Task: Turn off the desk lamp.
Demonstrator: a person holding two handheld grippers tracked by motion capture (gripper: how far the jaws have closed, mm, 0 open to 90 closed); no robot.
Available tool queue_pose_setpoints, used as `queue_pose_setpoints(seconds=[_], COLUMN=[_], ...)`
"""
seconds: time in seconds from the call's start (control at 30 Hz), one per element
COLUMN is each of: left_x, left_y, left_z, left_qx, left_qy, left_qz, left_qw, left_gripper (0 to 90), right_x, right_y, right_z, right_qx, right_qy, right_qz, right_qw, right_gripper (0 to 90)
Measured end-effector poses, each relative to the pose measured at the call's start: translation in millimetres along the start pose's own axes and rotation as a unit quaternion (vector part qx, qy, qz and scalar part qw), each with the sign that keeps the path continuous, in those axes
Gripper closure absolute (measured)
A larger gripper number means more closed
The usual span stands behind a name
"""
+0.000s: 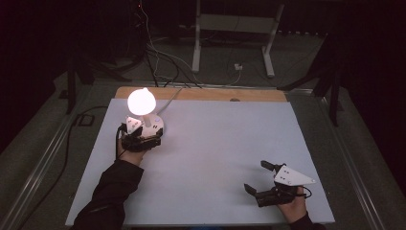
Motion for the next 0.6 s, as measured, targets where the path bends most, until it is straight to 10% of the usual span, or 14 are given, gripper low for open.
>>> queue_pose_setpoints(seconds=[0.6], left_x=[-17.3], left_y=[-11.8], left_z=[12.7], left_qx=[0.005], left_qy=[0.030], left_qz=[0.021], left_qw=[0.9993], left_gripper=[61.6], right_x=[0.0], right_y=[-0.7], right_z=[-0.1], right_qx=[-0.003], right_qy=[0.004], right_qz=[-0.001], right_qw=[1.0000], right_gripper=[0.0])
Point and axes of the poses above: each handheld gripper's, and its own axes: x roughly backward along the jaws, y roughly out of its top, z roughly to its left, the point moved 9 cm from there along -x, roughly forward along the jaws, and after that the axes turned 12 degrees about y, right-handed, at the moved point
